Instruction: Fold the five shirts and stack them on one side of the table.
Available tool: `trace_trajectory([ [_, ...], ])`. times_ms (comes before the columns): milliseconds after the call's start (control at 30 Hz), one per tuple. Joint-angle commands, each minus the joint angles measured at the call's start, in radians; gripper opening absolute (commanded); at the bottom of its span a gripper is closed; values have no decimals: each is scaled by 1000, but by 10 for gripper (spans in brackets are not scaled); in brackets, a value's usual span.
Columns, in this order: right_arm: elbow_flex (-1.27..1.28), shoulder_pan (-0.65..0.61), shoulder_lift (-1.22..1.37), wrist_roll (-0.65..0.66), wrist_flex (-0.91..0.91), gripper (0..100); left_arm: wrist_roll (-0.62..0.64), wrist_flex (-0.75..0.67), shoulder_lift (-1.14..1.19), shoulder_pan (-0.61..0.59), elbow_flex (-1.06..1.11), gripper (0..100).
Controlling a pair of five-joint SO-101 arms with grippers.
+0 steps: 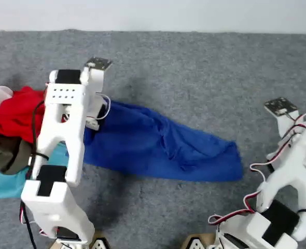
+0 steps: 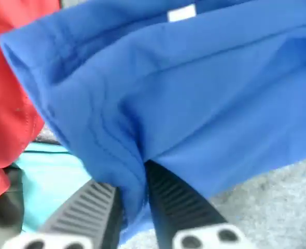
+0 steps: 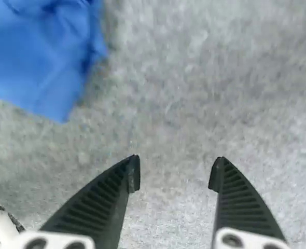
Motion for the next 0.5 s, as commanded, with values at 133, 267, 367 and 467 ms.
trace_trajectory([
  [133, -3, 16, -12, 12, -16, 231, -8, 32, -29, 199, -10, 13],
  [267, -3, 22, -13, 14, -15, 231, 18, 32, 20, 394, -42, 13],
  [367, -3, 35, -13, 14, -13, 231, 69, 32, 80, 496, -131, 13],
  [467, -3, 36, -13, 14, -4, 231, 98, 32, 144, 563, -248, 41],
])
